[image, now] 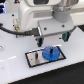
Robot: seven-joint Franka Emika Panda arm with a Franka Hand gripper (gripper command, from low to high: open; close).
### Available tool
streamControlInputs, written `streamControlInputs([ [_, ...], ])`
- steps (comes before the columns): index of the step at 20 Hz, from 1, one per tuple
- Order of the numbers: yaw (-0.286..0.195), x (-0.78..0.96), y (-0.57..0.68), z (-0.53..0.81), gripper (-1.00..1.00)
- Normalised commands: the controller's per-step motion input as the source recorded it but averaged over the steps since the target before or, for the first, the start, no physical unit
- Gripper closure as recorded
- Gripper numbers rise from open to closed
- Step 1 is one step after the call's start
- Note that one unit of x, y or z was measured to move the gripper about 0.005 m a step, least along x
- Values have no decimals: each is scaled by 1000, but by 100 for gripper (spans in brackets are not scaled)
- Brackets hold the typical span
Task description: Insert the blue gear onto the right peg, followed by the red gear
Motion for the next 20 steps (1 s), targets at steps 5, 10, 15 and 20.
streamControlInputs([
  [5,0,-784,274,37,-100],
  [10,0,-700,336,-3,-100],
  [15,0,-568,360,-61,-100],
  [20,0,-420,382,-173,-100],
])
